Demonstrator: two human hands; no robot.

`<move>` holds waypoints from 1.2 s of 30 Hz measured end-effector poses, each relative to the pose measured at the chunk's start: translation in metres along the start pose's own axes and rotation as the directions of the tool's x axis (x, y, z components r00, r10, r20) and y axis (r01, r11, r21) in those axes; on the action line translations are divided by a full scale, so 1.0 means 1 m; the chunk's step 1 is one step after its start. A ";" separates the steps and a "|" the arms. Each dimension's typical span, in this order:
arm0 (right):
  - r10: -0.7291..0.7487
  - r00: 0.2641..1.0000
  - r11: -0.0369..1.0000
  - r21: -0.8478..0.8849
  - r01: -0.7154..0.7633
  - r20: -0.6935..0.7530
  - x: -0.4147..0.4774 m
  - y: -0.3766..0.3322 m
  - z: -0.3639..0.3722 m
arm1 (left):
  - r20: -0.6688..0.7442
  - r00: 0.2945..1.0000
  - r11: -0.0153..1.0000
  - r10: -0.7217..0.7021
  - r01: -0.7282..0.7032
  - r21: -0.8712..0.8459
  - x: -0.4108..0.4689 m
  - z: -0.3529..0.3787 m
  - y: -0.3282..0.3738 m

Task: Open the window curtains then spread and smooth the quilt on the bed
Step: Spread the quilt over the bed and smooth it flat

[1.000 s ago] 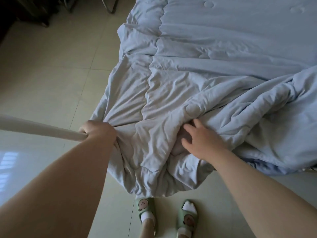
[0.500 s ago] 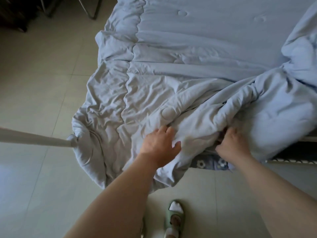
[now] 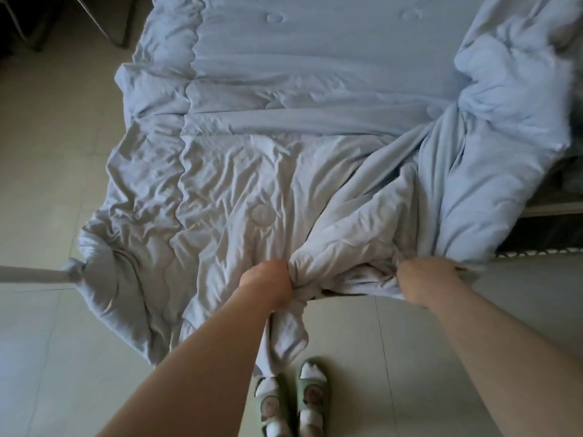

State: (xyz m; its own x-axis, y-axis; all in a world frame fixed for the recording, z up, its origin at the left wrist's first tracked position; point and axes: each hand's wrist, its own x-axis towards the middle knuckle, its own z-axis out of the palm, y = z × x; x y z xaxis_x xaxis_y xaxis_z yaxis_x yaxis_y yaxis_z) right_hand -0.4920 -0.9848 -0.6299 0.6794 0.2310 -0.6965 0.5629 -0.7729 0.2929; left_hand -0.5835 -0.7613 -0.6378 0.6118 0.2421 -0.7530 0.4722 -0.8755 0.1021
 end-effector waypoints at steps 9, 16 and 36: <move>0.122 0.991 0.978 0.178 -0.109 -0.063 -0.030 0.036 0.014 | -0.332 0.929 0.986 0.165 -0.162 0.038 -0.018 -0.001 0.010; 0.277 0.700 0.721 0.624 0.302 -0.658 -0.021 -0.006 -0.064 | -0.484 0.798 0.897 0.359 -0.438 -0.056 -0.026 -0.009 0.073; 0.122 0.780 0.854 0.465 0.232 -0.613 0.035 0.189 0.058 | -0.512 0.832 0.951 0.214 -0.298 -0.087 -0.016 0.032 0.257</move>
State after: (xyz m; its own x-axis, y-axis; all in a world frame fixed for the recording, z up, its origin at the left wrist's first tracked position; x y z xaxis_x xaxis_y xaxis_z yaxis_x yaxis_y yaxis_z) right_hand -0.3893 -1.1572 -0.6367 0.8874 0.4486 -0.1060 0.4198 -0.8816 -0.2159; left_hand -0.4920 -1.0035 -0.6201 0.9348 0.2283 -0.2719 0.3220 -0.8680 0.3781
